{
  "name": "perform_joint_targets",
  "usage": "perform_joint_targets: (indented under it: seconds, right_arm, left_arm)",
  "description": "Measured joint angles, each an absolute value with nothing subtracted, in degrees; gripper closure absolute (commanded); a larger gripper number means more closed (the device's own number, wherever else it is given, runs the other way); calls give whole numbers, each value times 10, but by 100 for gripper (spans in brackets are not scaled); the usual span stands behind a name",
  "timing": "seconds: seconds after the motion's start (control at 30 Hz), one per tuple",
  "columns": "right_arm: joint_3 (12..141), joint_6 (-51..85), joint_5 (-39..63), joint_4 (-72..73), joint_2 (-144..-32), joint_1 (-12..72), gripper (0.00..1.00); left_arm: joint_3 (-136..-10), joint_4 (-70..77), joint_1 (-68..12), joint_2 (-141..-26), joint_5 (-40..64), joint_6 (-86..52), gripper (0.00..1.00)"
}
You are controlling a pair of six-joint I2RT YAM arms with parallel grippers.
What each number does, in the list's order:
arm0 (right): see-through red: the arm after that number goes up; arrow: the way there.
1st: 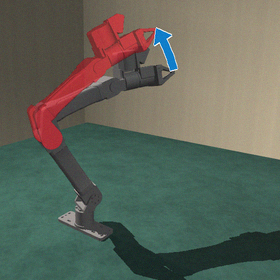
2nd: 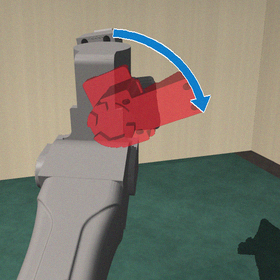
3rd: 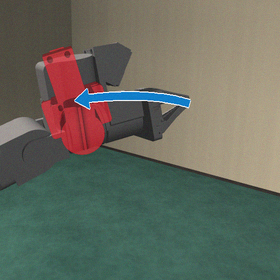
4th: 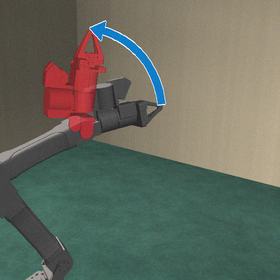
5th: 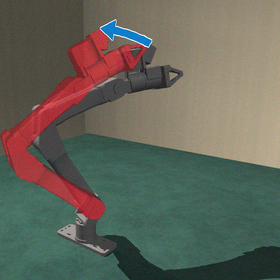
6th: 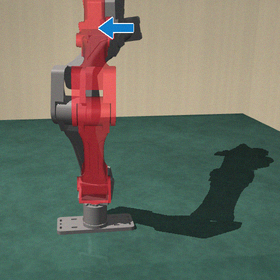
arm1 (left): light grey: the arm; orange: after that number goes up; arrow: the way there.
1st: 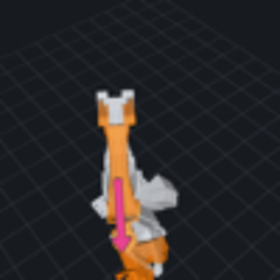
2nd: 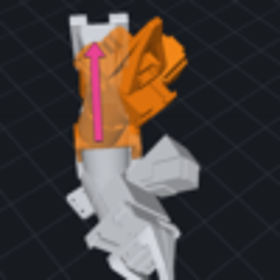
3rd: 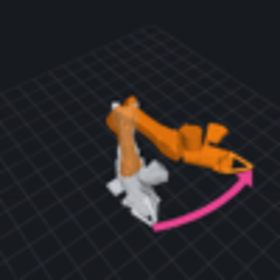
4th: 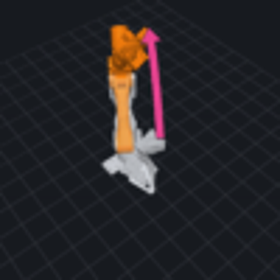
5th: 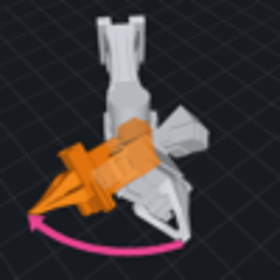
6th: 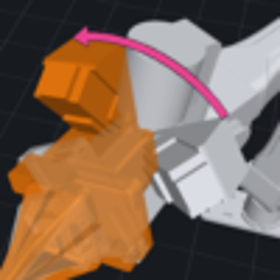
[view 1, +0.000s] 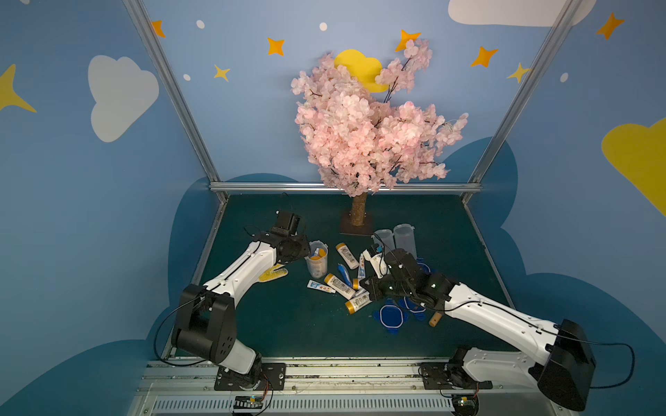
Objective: Take out toiletry kits
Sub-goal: Pick up the container from the center of the board.
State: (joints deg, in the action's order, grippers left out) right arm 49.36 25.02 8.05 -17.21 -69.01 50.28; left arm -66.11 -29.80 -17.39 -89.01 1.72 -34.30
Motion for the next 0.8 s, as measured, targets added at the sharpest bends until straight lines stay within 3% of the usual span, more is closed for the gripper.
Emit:
perform_joint_targets:
  seconds: [0.13,0.17,0.23,0.27,0.4,0.43,0.8]
  right_arm:
    - [493,248,89,-167,-691,497,96]
    - [493,246,91,-165,-691,496,88]
    - [493,240,94,-163,-691,494,61]
    - [494,235,96,-162,-691,493,53]
    - [494,197,95,-152,-691,493,37]
    - [494,178,98,-149,-691,493,12]
    - [514,-71,80,-118,-699,550,12]
  left_arm:
    - [-684,-314,-175,-915,15,-339,92]
    - [-688,-322,-174,-918,13,-338,98]
    - [-689,-336,-173,-921,18,-337,98]
    - [-689,-337,-173,-921,19,-337,98]
    - [-690,-354,-168,-921,42,-336,98]
    - [-690,-359,-165,-920,55,-336,98]
    - [-693,-358,-123,-828,283,-351,98]
